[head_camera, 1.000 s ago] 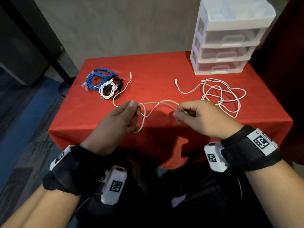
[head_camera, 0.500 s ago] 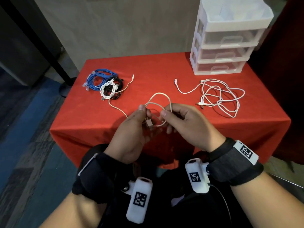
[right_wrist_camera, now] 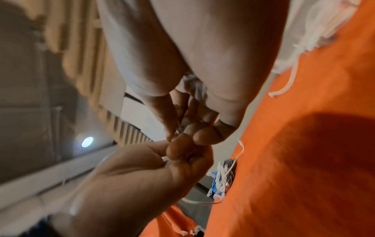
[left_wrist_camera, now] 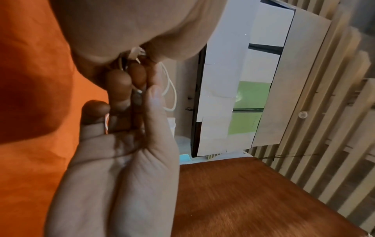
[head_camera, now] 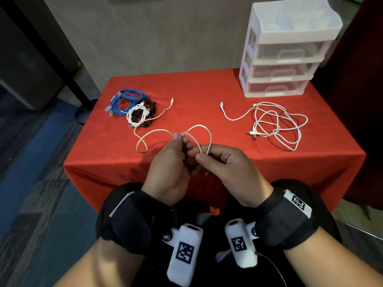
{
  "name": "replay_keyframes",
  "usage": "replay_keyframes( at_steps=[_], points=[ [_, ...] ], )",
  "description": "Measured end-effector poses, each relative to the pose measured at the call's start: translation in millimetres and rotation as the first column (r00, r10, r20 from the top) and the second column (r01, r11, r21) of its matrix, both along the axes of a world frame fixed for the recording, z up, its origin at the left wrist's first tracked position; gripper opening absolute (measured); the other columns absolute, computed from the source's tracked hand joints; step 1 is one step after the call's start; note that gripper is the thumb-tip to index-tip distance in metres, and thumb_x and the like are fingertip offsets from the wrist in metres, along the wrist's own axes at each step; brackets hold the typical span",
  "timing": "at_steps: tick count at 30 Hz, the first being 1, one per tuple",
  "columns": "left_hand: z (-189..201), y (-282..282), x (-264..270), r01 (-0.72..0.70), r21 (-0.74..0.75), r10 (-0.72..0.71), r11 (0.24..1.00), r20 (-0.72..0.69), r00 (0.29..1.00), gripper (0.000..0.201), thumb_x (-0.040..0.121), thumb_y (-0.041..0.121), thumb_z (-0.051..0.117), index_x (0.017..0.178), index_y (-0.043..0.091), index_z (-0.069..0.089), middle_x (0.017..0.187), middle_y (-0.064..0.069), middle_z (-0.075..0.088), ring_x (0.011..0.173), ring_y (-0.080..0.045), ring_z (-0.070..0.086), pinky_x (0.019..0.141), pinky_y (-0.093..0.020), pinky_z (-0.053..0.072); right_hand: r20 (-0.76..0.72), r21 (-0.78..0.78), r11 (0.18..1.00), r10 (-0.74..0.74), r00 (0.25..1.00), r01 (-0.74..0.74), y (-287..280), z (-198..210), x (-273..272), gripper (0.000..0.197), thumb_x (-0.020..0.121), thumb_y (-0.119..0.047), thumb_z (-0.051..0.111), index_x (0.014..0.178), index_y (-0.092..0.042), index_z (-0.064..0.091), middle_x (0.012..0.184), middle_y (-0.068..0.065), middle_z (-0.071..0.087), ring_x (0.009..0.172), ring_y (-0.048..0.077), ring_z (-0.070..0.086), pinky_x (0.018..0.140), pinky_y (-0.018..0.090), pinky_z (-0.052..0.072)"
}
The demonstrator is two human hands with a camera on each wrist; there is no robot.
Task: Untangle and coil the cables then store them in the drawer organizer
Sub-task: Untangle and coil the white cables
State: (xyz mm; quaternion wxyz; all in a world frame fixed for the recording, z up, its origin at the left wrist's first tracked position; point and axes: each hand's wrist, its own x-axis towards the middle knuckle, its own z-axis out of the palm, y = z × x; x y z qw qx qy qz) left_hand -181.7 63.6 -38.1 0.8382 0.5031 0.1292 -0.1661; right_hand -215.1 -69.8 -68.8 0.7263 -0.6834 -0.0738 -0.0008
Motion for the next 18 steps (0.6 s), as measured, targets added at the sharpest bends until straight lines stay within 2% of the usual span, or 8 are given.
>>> replay_keyframes(
  at_steps=[2,4,6,10,12,14,16,18],
  points=[
    [-2.7,0.1,-0.2,-0.038,0.040,0.037,0.998,0.024,0.999,0.026,0.109,0.028,0.039,0.097,0.021,0.061,0.064,0.003,0.047,0.046,-0.011,0.050,0.044,-0.024,0.045,-0.052,0.086,0.996,0.015,0.999,-0.011,2.3,-3.7,-1.0,0.018,0.098,-0.003,0.062,0.114,-0.001,0.072,0.107,0.009,0.077,0.100,0.017,0.070,0.090,0.026,0.052],
    [-6.8,2.3,-0.1,-0.060,0.072,0.054,0.996,0.078,0.995,0.022,0.109,0.022,0.039,0.107,0.020,0.061,0.058,0.004,0.039,0.044,-0.010,0.041,0.048,-0.027,0.041,-0.120,0.195,0.981,0.029,0.992,-0.005,1.8,-6.4,0.5,0.022,0.097,0.001,0.061,0.120,0.003,0.061,0.099,0.019,0.075,0.087,0.026,0.067,0.083,0.029,0.053],
    [-10.4,4.1,-0.6,-0.092,0.085,0.078,0.992,0.147,0.986,0.017,0.108,0.016,0.039,0.112,0.018,0.056,0.054,0.006,0.033,0.044,-0.008,0.033,0.054,-0.031,0.035,-0.213,0.290,0.957,0.044,0.976,0.020,0.3,-6.2,2.1,0.025,0.096,0.004,0.061,0.120,0.001,0.054,0.093,0.022,0.073,0.077,0.025,0.063,0.077,0.030,0.051],
    [-13.6,9.0,-0.2,-0.188,0.233,0.105,0.954,0.326,0.939,0.009,0.107,0.015,0.043,0.112,0.023,0.041,0.055,0.009,0.043,0.050,-0.007,0.038,0.055,-0.029,0.037,-0.305,0.355,0.934,0.085,0.948,0.031,2.2,-8.0,5.6,0.023,0.091,-0.005,0.069,0.112,-0.008,0.061,0.097,0.018,0.067,0.082,0.023,0.061,0.078,0.032,0.046],
    [-15.0,15.9,1.1,-0.144,0.353,-0.016,0.925,0.414,0.910,0.009,0.107,0.017,0.045,0.108,0.024,0.040,0.056,0.012,0.047,0.051,-0.006,0.039,0.054,-0.028,0.035,-0.245,0.234,0.970,-0.008,0.969,0.067,-0.9,-6.8,9.7,0.023,0.086,-0.019,0.071,0.107,-0.012,0.065,0.096,0.012,0.065,0.087,0.023,0.058,0.080,0.033,0.044],
    [-16.1,25.7,0.7,0.032,0.437,-0.238,0.899,0.425,0.874,0.007,0.103,0.024,0.049,0.105,0.024,0.042,0.057,0.011,0.045,0.052,-0.010,0.036,0.054,-0.032,0.029,-0.063,0.031,0.993,-0.110,0.992,0.112,-9.9,2.7,13.6,0.018,0.092,-0.021,0.067,0.108,-0.015,0.066,0.097,0.005,0.066,0.089,0.015,0.060,0.083,0.028,0.045],
    [-13.4,36.7,-2.6,0.202,0.537,-0.469,0.819,0.423,0.775,0.007,0.100,0.028,0.049,0.103,0.024,0.044,0.060,0.010,0.044,0.056,-0.014,0.033,0.054,-0.036,0.026,0.168,-0.192,0.975,-0.077,0.983,0.109,-20.1,19.2,17.6,0.023,0.098,-0.004,0.058,0.118,-0.012,0.064,0.109,0.000,0.070,0.099,0.003,0.062,0.091,0.019,0.044],
    [-5.5,43.7,-8.7,0.289,0.668,-0.662,0.685,0.405,0.631,0.006,0.103,0.027,0.048,0.105,0.023,0.044,0.064,0.008,0.046,0.058,-0.018,0.034,0.055,-0.037,0.029,0.323,-0.434,0.897,0.069,0.944,0.083,-24.6,36.5,22.5,0.046,0.093,0.015,0.046,0.127,-0.011,0.063,0.122,-0.003,0.067,0.112,0.001,0.059,0.099,0.017,0.041]
  ],
)
